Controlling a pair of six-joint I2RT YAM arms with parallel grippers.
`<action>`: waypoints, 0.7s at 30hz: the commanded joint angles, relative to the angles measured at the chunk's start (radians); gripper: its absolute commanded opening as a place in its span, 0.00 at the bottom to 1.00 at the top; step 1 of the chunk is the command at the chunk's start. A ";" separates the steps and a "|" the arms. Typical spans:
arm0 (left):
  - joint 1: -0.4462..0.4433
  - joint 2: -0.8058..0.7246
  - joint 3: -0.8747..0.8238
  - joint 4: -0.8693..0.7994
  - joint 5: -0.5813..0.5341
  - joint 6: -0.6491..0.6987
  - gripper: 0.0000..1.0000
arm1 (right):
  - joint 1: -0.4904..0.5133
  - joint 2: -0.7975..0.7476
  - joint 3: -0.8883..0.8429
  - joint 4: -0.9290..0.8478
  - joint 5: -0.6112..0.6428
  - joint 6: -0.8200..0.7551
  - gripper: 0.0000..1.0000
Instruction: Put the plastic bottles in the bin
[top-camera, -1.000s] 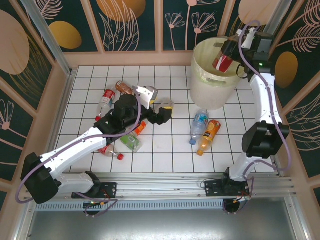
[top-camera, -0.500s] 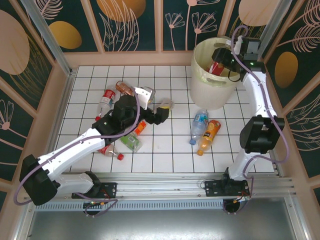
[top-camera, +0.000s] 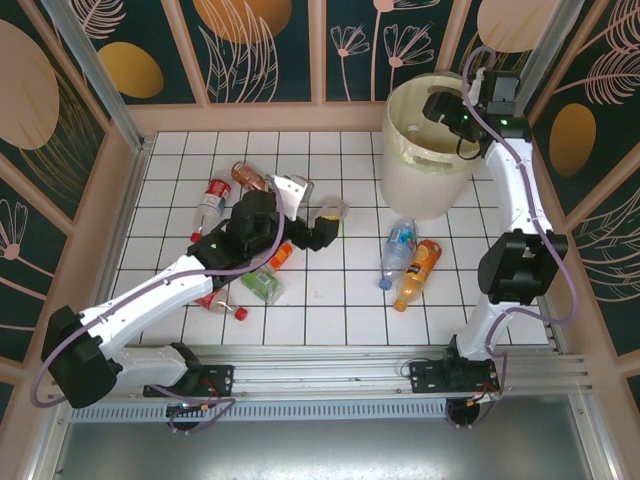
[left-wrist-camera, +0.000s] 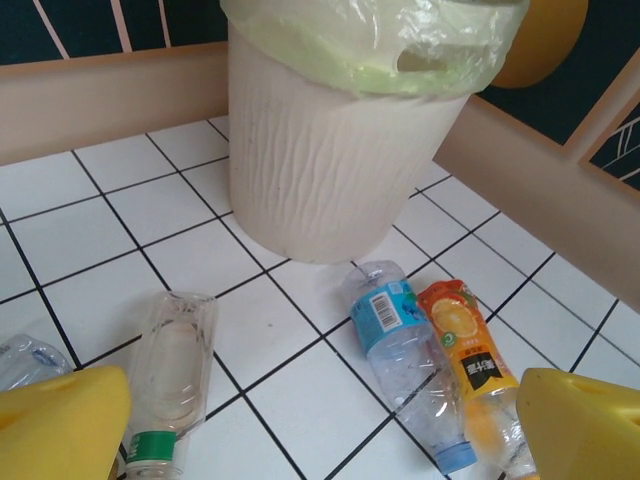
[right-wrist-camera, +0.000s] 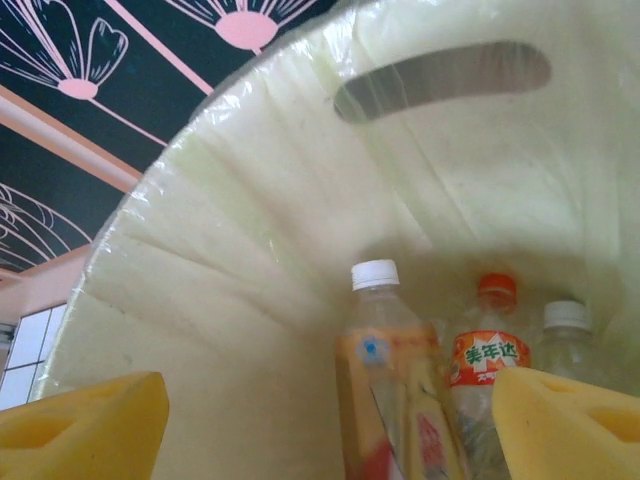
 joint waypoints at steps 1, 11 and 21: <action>-0.006 0.012 0.015 -0.005 -0.023 0.043 0.99 | 0.009 -0.078 -0.017 0.022 0.022 -0.036 0.85; -0.006 0.151 0.106 -0.136 -0.133 0.032 0.99 | 0.053 -0.462 -0.461 0.265 -0.034 -0.091 0.84; 0.048 0.402 0.288 -0.311 -0.146 0.019 0.98 | 0.237 -0.744 -0.832 0.396 -0.083 -0.044 0.84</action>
